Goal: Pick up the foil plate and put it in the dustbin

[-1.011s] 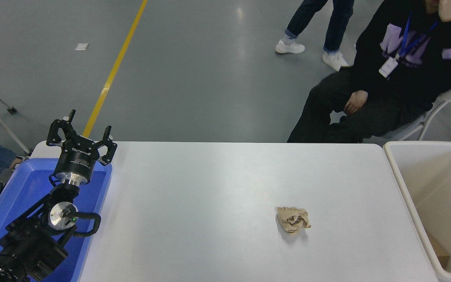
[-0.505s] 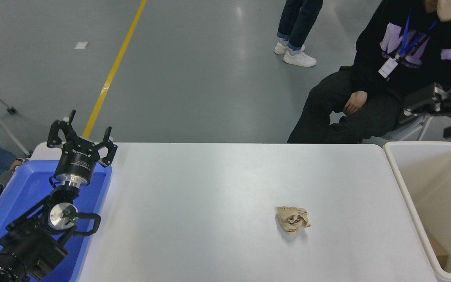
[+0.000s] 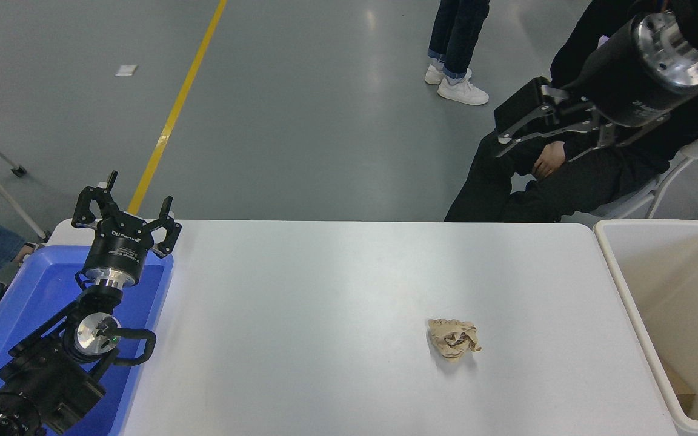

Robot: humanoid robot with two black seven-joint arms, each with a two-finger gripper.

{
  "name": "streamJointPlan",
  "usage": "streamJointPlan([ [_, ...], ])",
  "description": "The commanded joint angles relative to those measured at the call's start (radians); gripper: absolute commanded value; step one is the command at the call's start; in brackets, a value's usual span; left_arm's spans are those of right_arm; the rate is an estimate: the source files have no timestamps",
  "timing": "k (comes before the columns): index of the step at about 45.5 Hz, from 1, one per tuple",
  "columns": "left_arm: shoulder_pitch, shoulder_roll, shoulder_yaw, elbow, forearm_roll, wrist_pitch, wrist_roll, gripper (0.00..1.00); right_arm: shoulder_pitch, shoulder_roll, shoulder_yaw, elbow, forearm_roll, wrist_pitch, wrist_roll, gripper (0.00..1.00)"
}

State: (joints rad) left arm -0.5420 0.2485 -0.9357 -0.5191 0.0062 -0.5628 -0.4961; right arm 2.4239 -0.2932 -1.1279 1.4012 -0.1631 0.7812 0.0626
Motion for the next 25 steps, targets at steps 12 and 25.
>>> streamJointPlan([
  [12, -0.003, 0.0, 0.0, -0.001, 0.0, 0.0, 0.001, 0.98, -0.101, 0.105, -0.015, -0.013, -0.015, 0.004, -0.001, 1.0],
  [25, -0.003, 0.0, 0.0, 0.001, 0.0, 0.0, 0.001, 0.98, -0.1, 0.101, -0.05, -0.018, -0.001, 0.004, -0.003, 1.0],
])
